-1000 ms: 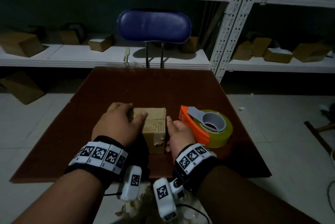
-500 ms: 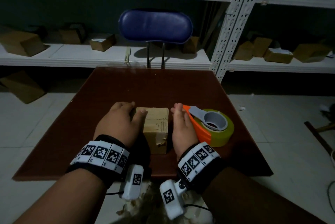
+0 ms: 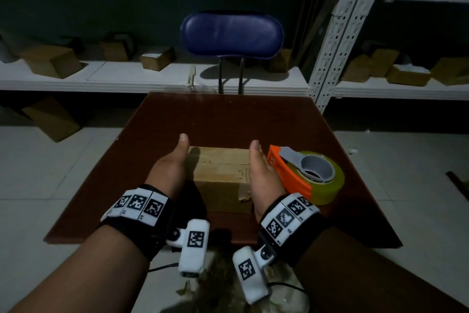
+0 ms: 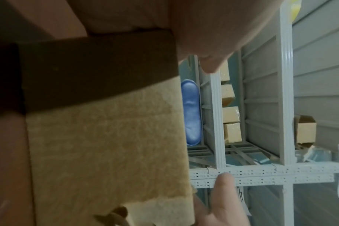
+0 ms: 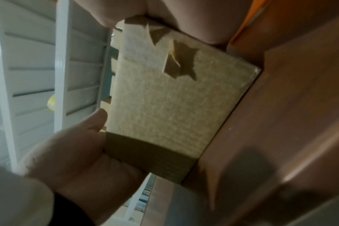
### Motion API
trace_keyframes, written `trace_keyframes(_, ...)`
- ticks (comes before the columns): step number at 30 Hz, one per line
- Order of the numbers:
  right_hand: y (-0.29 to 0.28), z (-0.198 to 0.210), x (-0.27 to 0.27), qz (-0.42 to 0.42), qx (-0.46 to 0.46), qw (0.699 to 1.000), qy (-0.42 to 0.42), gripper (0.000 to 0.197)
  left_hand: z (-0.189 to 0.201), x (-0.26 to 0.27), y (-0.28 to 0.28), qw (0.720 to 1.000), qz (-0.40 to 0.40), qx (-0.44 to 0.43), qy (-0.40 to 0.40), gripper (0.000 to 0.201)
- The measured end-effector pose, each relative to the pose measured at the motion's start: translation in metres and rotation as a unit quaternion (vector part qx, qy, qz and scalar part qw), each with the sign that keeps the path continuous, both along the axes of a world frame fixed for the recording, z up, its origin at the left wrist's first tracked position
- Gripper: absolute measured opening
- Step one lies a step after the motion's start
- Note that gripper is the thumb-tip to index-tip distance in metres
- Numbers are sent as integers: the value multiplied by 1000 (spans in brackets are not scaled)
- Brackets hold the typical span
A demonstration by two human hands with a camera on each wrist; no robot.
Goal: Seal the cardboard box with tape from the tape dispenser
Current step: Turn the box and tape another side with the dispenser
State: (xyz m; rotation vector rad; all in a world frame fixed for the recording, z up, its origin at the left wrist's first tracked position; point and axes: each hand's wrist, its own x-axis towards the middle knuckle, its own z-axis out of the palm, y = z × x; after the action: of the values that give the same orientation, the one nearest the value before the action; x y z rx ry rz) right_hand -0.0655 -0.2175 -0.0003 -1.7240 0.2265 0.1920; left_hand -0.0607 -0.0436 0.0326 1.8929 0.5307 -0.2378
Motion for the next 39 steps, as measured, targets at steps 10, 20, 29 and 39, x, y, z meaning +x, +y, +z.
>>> trace_keyframes(10, 4, -1, -1, -4, 18, 1000, 19, 76, -17, -4, -8, 994, -43, -33, -97, 18)
trace_keyframes(20, 6, 1, -2, -40, 41, 998, 12, 76, -20, 2, -4, 994, 30, -59, -87, 18)
trace_keyframes(29, 1, -8, 9, -59, 64, 996, 29, 44, -10, -2, -5, 995, 23, 51, -86, 62)
trace_keyframes(39, 0, -14, 11, -43, 55, 998, 1, 12, -16, -2, -7, 996, 22, 5, -82, 30)
